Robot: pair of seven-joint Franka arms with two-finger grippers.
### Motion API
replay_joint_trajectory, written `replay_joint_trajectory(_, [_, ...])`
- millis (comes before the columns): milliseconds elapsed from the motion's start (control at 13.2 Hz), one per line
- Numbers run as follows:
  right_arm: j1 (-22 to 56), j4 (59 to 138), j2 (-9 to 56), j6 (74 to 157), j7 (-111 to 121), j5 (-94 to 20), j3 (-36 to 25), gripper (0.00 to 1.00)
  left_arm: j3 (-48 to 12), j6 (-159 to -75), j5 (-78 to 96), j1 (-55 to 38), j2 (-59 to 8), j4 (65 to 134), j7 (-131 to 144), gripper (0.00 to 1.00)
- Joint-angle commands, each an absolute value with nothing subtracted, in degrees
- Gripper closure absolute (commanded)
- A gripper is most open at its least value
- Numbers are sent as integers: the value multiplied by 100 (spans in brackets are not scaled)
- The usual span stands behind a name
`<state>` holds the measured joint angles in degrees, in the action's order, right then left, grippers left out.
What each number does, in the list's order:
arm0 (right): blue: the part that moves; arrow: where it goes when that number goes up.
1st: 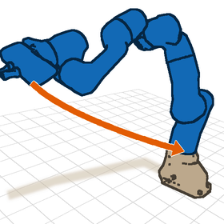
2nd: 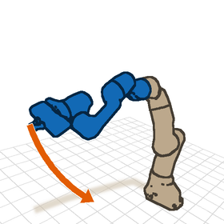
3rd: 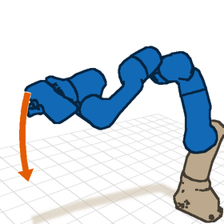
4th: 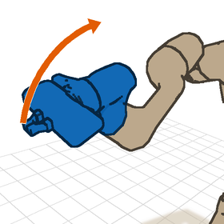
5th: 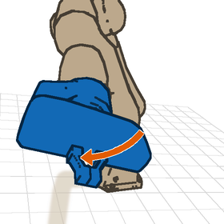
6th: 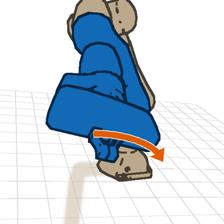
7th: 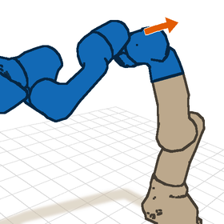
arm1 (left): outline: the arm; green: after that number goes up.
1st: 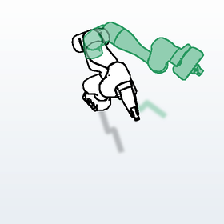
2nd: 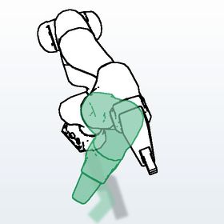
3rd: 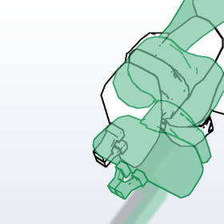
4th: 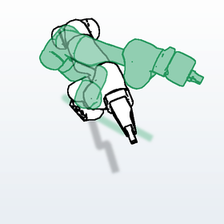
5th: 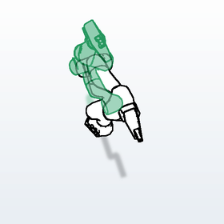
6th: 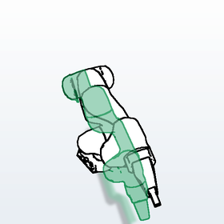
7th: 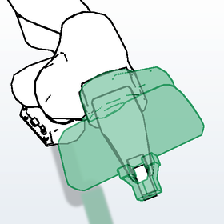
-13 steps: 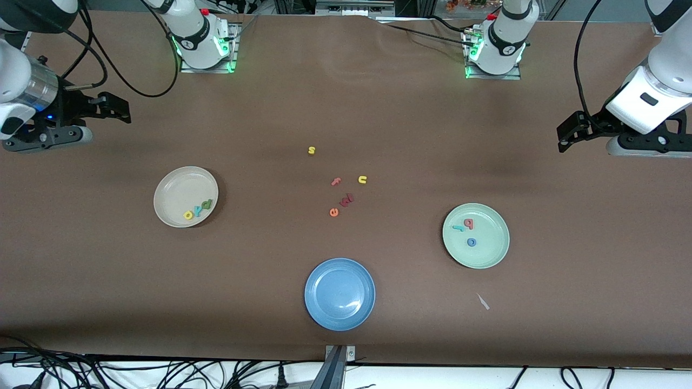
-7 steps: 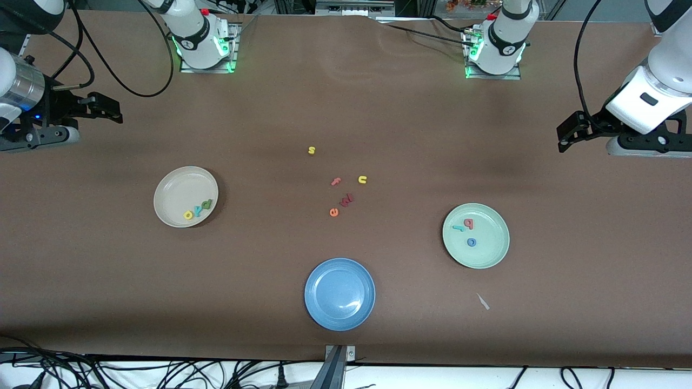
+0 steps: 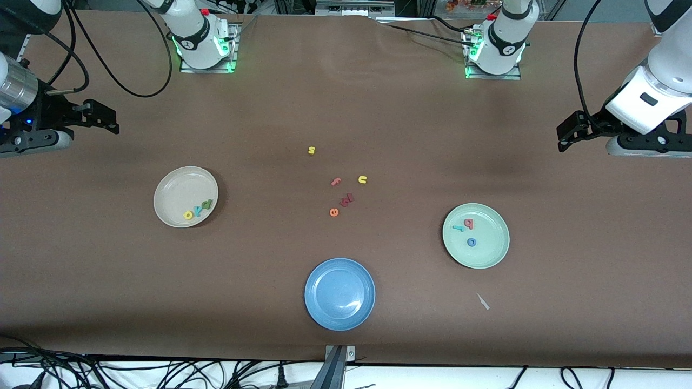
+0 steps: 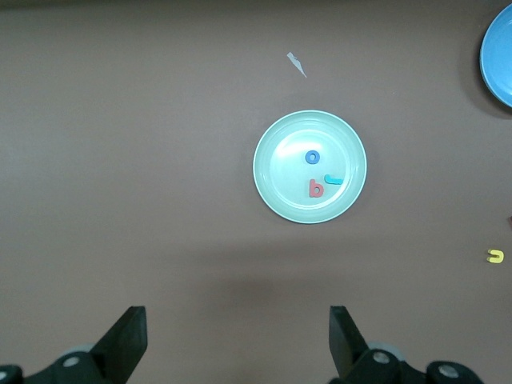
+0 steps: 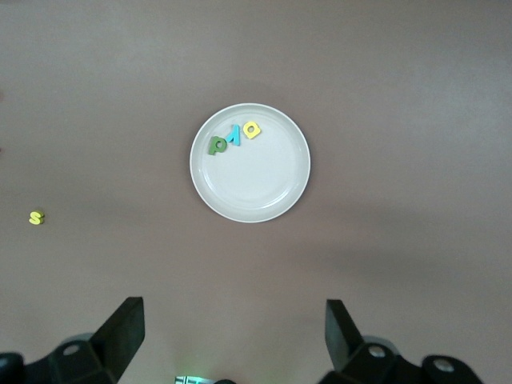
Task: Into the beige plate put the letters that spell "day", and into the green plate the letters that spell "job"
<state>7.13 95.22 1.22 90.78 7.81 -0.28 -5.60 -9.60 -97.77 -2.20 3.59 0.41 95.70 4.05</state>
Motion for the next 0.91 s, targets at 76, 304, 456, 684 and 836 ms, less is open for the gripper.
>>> replay_joint_trajectory(76, [668, 9554, 70, 9132, 800, -114, -554, 0, -940, -9659, -62, 343, 44, 9475, 378, 0])
replay_joint_trajectory(304, [668, 9554, 79, 9018, 817, -53, -562, 0, -940, -9659, -62, 343, 44, 9475, 378, 0])
replay_joint_trajectory(456, [659, 9545, 88, 9026, 817, -26, -562, 0, -949, -9659, -70, 343, 53, 9475, 378, 0])
replay_joint_trajectory(684, [694, 9519, 140, 9026, 809, -35, -589, 0, -967, -9650, -70, 343, 53, 9475, 378, 0])
replay_joint_trajectory(836, [686, 9519, 185, 9044, 756, -26, -580, 0, -967, -9650, -70, 343, 53, 9475, 378, 0])
